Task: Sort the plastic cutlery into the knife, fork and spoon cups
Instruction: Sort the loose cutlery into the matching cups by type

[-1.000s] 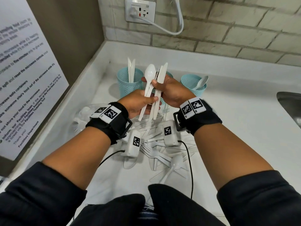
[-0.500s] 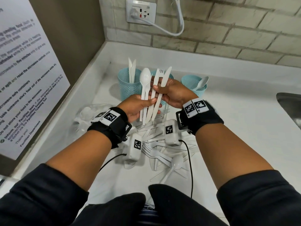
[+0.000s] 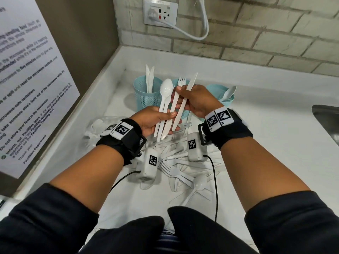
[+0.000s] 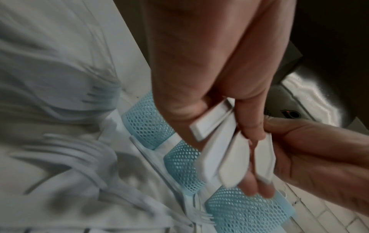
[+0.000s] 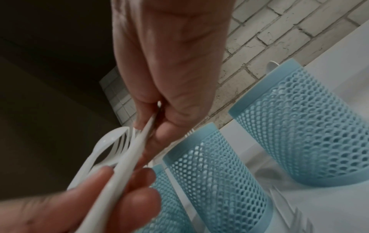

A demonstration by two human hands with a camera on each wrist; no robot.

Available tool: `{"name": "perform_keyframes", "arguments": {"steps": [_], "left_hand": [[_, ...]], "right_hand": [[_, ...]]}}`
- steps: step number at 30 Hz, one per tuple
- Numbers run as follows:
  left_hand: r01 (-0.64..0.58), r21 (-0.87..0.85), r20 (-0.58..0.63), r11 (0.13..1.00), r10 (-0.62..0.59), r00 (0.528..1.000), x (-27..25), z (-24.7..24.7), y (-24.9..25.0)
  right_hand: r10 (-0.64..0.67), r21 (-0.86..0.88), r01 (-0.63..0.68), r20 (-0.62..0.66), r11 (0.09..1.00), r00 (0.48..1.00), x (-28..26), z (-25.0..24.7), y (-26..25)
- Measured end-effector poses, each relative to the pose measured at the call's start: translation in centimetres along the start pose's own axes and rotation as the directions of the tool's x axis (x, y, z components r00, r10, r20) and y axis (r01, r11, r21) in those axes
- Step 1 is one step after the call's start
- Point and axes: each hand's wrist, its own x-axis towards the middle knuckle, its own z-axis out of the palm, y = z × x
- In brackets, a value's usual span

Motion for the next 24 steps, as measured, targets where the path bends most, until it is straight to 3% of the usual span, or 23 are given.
{"name": "perform_keyframes", "arguments": {"steps": [4,8,11,14,17,21,24], "left_hand": [[0.027,-0.006,0.029,1.000,-0.027,0.999,-0.3,-0.3,0.4],[-0.018,-0.044,-0.027,0.999,0.017,0.999,-0.6,-1.6,1.1],[-0.146,-0.136,-0.178,0.980,0.121,0.977,-0.4,-2.3,1.7],[-0.292,-0.238,-0.348,0.926,0.200,0.916,-0.2,-2.7,2.2],[-0.387,-0.303,-0.418,0.871,0.244,0.875,-0.2,-2.8,2.4],[-0.416,-0.238,-0.434,0.878,0.286,0.854,-0.2,-3.1,2.7],[-0.327,-0.108,-0.334,0.939,0.275,0.902,-0.5,-2.9,2.8]], "right_hand": [[-0.011,0.093,0.022,-0.112,0.995,0.994,0.3,-0.3,-0.3],[-0.102,0.292,0.155,-0.189,0.944,0.977,0.5,-1.4,-0.5],[-0.146,0.338,0.173,-0.105,0.925,0.984,0.1,-2.0,-0.4],[-0.068,0.319,0.062,0.009,0.946,0.998,-0.4,-2.3,-0.3],[0.046,0.260,-0.077,0.123,0.963,0.991,-1.3,-2.8,-0.5],[0.235,-0.045,-0.236,0.363,0.971,0.902,-2.3,-3.7,-0.4],[0.382,-0.264,-0.284,0.492,0.922,0.782,-2.7,-3.4,-0.6]]}}
